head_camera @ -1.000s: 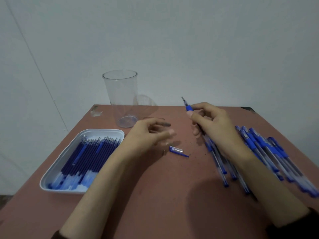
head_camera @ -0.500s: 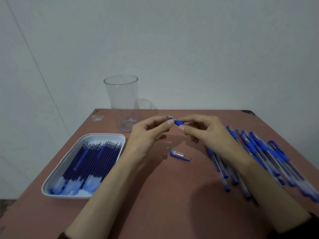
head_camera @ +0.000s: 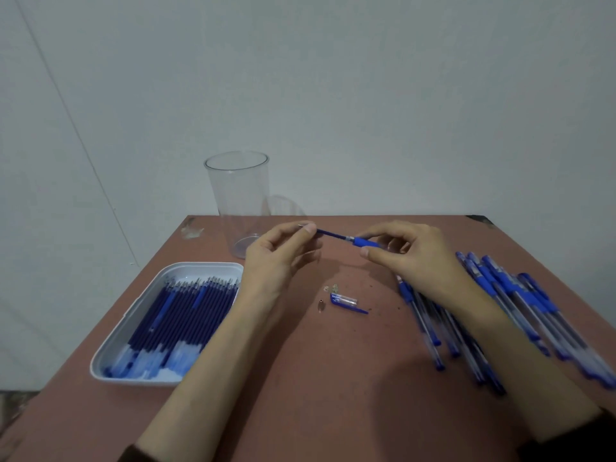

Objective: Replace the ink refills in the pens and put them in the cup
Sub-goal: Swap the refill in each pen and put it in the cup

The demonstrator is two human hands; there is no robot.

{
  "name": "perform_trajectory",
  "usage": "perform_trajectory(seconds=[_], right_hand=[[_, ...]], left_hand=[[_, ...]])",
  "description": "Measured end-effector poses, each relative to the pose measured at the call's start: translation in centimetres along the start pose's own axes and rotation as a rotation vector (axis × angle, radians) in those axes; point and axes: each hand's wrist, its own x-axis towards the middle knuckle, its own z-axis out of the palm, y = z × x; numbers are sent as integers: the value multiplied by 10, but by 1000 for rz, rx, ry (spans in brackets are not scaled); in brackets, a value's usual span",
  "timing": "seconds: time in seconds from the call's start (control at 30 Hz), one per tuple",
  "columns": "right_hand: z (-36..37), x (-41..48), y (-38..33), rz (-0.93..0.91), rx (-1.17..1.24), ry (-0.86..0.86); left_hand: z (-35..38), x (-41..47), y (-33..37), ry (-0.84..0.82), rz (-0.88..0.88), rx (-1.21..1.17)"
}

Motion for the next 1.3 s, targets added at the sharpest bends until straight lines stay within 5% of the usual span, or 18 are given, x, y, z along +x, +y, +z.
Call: perform_trajectory(seconds=[0.13, 0.33, 0.53, 0.8, 1.3], right_hand=[[-6, 1, 8, -33, -122, 53], [-8, 2, 15, -84, -343, 49], [-11, 2, 17, -113, -441, -5], [-28, 7, 31, 101, -428, 156], [-14, 4, 24, 36, -286, 100]], left_hand=[[-5, 3, 6, -47, 23, 43], [-19, 6, 1, -186, 333, 997], [-12, 5, 17, -264, 427, 1510], [-13, 34, 12, -192, 345, 1569], [-2, 57, -21, -293, 345, 1608]])
